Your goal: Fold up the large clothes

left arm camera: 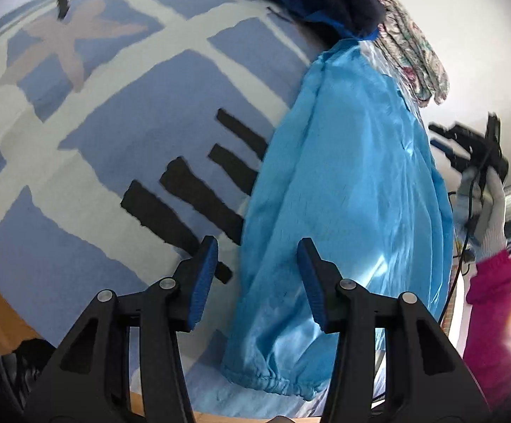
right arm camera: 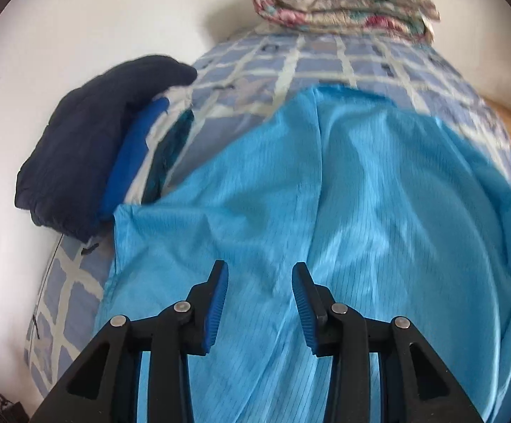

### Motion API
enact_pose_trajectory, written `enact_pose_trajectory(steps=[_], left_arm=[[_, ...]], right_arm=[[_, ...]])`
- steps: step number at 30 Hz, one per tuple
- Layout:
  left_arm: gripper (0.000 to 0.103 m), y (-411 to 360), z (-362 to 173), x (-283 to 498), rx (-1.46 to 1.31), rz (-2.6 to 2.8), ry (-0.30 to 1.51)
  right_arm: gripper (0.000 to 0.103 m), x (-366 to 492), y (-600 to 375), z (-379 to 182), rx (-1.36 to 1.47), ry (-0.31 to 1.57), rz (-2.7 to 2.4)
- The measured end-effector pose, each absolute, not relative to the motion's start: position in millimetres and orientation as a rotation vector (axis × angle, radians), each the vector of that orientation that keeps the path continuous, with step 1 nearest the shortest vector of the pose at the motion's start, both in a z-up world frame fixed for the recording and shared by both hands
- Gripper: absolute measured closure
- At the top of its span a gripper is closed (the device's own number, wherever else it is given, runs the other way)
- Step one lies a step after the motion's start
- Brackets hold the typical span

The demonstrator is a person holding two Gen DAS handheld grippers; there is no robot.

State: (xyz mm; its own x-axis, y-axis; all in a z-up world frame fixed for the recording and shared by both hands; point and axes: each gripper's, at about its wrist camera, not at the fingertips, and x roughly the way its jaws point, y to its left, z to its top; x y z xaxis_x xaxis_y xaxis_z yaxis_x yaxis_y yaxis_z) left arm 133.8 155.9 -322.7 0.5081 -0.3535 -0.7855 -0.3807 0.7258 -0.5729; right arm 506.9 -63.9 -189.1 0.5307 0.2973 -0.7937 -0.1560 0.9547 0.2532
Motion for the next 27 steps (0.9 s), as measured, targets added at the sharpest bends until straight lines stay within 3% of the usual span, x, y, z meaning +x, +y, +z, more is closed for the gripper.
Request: enact_pose_trajectory(steps=[8,10,11,12,23,24,27], left_arm=[[0.056,152.7,-328.4,136.2,-0.822,-0.026,1.061],[0.072,149.5,-328.1,139.2,-0.806,-0.032,1.058],[0.086,148.3,-328.8,140.3,-0.806,-0.035,1.06],[0.09,147.1,-329.6,140.9,-0.81,-0.039,1.058],[0.093,147.7,-329.6,151.7,-0.818,-0.031,1.028],[0.101,145.3,-331.3,153.6,-0.819,-0.049,1.03],[0.103,132.1,-316.7,150.9,-0.781,-0.105,0.989]], right_arm=[[0.064,428.7,-26.9,-218.9,0.058,1.073,0.479],[0.064,409.0,-8.0,-226.9,0.015,1.094,0.528],[0.064,399.7,1.7,-231.8,-0.001,1.105,0.556],[0.064,391.9,11.7,-237.1,-0.018,1.114,0.581],[0.062,378.6,53.7,-275.2,-0.092,1.17,0.615],[0.062,378.9,54.9,-275.9,-0.1,1.171,0.616],[0.062,381.1,60.6,-274.2,-0.134,1.189,0.622]])
